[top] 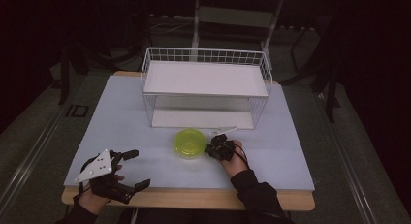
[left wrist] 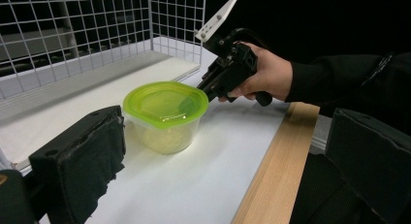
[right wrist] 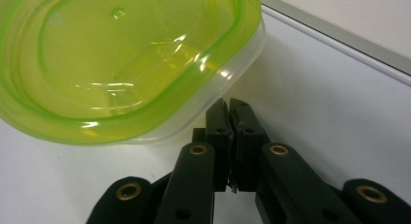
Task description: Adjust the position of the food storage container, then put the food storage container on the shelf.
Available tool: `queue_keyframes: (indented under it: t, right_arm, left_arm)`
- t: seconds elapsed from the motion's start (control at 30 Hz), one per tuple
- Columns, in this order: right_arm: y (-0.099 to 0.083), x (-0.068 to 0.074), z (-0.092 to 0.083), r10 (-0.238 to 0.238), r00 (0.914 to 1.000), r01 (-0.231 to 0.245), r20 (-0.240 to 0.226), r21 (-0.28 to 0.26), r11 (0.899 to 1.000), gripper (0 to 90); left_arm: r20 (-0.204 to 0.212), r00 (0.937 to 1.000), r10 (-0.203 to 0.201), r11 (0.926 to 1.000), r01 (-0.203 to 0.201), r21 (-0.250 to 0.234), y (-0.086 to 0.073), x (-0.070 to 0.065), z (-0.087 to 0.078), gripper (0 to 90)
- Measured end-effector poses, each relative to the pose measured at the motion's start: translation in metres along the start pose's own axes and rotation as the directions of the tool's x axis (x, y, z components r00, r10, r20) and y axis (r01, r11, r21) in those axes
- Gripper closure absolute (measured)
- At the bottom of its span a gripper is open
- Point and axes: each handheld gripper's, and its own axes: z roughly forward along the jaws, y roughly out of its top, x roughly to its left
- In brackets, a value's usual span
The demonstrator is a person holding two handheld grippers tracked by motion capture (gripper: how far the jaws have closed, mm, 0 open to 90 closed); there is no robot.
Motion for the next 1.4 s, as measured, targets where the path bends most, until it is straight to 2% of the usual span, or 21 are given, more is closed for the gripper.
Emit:
queue_keyframes:
  t: [0.03,0.17,0.27,0.33,0.43,0.5,0.53,0.57,0.6,0.63,0.67,0.7,0.8,0.9,0.97,1.0,1.03,1.13,1.2,1.27,1.4]
  right_arm:
    - [0.0,0.0,0.0,-0.002,1.0,0.002,0.004,0.002,1.0,86.6]
    - [-0.003,-0.003,-0.012,-0.017,0.9992,0.016,0.037,0.014,1.0,74.1]
    - [-0.005,-0.005,-0.024,-0.023,0.9992,0.023,0.034,0.003,1.0,57.3]
    - [-0.007,-0.002,-0.034,-0.045,0.9983,0.046,0.036,-0.014,0.999,43.5]
    - [-0.01,0.002,-0.048,-0.035,0.9993,0.034,-0.013,-0.049,0.998,31.1]
    - [-0.012,0.006,-0.054,-0.051,0.9978,0.049,-0.042,-0.05,0.998,21.0]
    - [-0.013,0.008,-0.058,-0.061,0.9964,0.058,-0.058,-0.056,0.997,21.0]
    - [-0.015,0.011,-0.062,-0.072,0.9961,0.068,-0.05,-0.075,0.995,17.8]
    - [-0.016,0.012,-0.065,-0.076,0.9949,0.07,-0.066,-0.083,0.994,15.1]
    - [-0.016,0.012,-0.065,-0.076,0.9949,0.07,-0.066,-0.083,0.994,15.1]
    - [-0.018,0.015,-0.073,-0.093,0.9947,0.088,-0.044,-0.1,0.991,14.7]
    - [-0.018,0.016,-0.076,-0.088,0.9954,0.084,-0.038,-0.107,0.991,14.2]
    - [-0.019,0.018,-0.085,-0.094,0.9942,0.087,-0.052,-0.134,0.987,14.0]
    - [-0.019,0.023,-0.104,-0.145,0.989,0.138,-0.028,-0.172,0.975,14.4]
    - [-0.019,0.024,-0.107,-0.159,0.9872,0.153,-0.018,-0.184,0.971,14.4]
    - [-0.019,0.024,-0.107,-0.159,0.9872,0.153,-0.018,-0.184,0.971,14.7]
    - [-0.018,0.026,-0.115,-0.192,0.9814,0.187,-0.009,-0.191,0.964,14.9]
    - [-0.017,0.027,-0.12,-0.212,0.9771,0.206,-0.007,-0.208,0.956,15.0]
    - [-0.015,0.028,-0.123,-0.221,0.9753,0.214,-0.008,-0.207,0.955,14.9]
    - [-0.012,0.031,-0.126,-0.245,0.9694,0.242,0.013,-0.217,0.946,15.0]
    - [-0.006,0.037,-0.13,-0.252,0.9674,0.251,0.026,-0.23,0.94,15.4]
  left_arm:
    - [0.002,1.0,-0.001,1.0,0.001,0.0,0.0,0.0,0.0,1.8]
    - [0.003,1.0,-0.002,1.0,0.002,-0.003,0.0,-0.001,0.0,1.8]
    - [0.003,1.0,-0.001,1.0,0.001,-0.002,0.0,-0.001,0.0,1.8]
    - [0.005,1.0,-0.003,1.0,0.003,-0.002,0.0,-0.001,0.0,1.8]
    - [0.006,1.0,-0.002,1.0,0.002,0.002,0.0,-0.001,0.0,1.8]
    - [0.006,1.0,0.001,1.0,-0.001,0.004,0.0,-0.001,0.001,1.8]
    - [0.006,1.0,0.001,1.0,-0.001,0.004,0.0,-0.001,0.001,1.8]
    - [0.009,1.0,0.0,1.0,0.0,0.002,0.0,-0.001,0.001,1.8]
    - [0.009,1.0,0.0,1.0,0.0,0.002,0.0,-0.001,0.001,1.8]
    - [0.008,1.0,0.0,1.0,0.0,0.003,0.0,-0.001,0.002,1.8]
    - [0.011,0.9999,-0.008,1.0,0.008,0.005,0.0,0.0,0.002,1.8]
    - [0.012,0.9999,-0.012,0.9999,0.012,0.003,0.0,0.0,0.002,1.8]
    - [0.008,0.9999,-0.011,0.9999,0.011,0.004,0.0,0.001,0.003,1.8]
    - [-0.003,0.9999,-0.016,0.9995,0.016,0.028,0.001,0.001,0.005,1.8]
    - [-0.003,0.9999,-0.016,0.9995,0.016,0.028,0.001,0.001,0.005,1.8]
    - [0.006,0.9999,-0.014,0.9998,0.014,0.017,0.005,0.0,0.006,1.8]
    - [0.004,0.9999,-0.013,0.9997,0.013,0.02,0.006,0.0,0.007,1.8]
    - [0.021,0.9993,-0.03,0.9993,0.03,0.022,0.013,0.0,0.009,1.8]
    - [0.033,0.9985,-0.043,0.9979,0.042,0.049,0.02,-0.001,0.012,1.8]
    - [0.033,0.9986,-0.042,0.9973,0.04,0.062,0.026,-0.002,0.015,1.8]
    - [0.055,0.9978,-0.038,0.9963,0.033,0.079,0.04,-0.003,0.023,1.8]
